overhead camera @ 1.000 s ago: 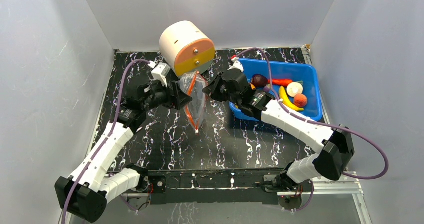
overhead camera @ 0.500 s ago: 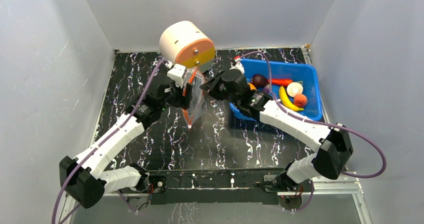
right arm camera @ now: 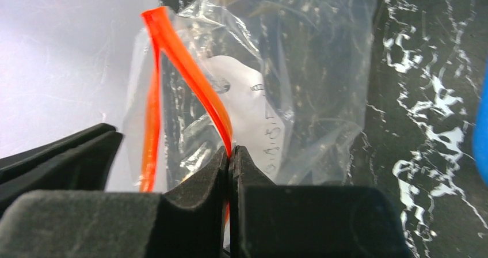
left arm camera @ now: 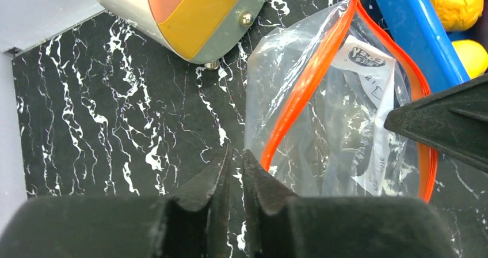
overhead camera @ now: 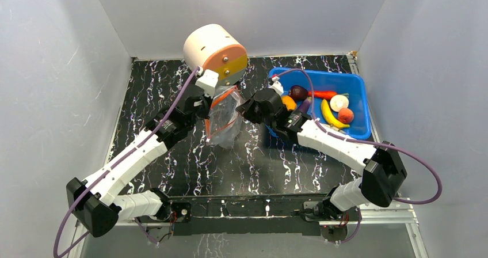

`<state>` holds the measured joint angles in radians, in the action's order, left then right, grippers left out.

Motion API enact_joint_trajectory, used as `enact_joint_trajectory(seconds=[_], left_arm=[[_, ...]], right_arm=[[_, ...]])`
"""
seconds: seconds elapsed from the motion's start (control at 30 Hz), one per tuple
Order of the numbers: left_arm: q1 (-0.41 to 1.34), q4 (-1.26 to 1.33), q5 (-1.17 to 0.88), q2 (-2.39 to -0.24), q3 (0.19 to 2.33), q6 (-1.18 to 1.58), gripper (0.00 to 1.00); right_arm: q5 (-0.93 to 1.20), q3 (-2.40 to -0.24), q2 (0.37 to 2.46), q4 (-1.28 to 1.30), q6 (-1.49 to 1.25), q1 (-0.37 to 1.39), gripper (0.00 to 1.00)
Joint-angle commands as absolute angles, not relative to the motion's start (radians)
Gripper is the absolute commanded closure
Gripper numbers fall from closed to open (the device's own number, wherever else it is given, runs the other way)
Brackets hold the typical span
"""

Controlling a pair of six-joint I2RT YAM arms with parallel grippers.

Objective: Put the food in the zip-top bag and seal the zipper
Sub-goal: Open the zipper of the food storage bag.

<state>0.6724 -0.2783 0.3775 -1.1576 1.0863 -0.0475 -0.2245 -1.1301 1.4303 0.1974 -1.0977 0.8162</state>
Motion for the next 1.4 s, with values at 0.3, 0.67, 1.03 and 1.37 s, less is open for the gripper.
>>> enact_joint_trajectory(seconds=[0.3, 0.67, 1.03, 1.37], left_arm=[[0.676, -0.291, 0.056, -1.097, 1.092, 0.018, 0.48], [0.677, -0.238, -0.020, -1.117, 1.050, 0.037, 0.21], [0.685, -0.166, -0.036, -1.069, 1.014, 0.048, 0.23], [0.769, -0.283, 0.170, -1.173, 1.113, -0.016, 0.38]], right_arm=[[-0.271, -1.043, 1.319, 0.104, -1.107, 0.816, 1.00], [-0.268, -1.053, 1.317, 0.098, -1.121, 0.816, 1.00], [-0.281, -1.052, 1.323, 0.095, -1.133, 0.816, 1.00], [-0.301, -1.077, 1.339, 0.093, -1.131, 0.816, 1.00]])
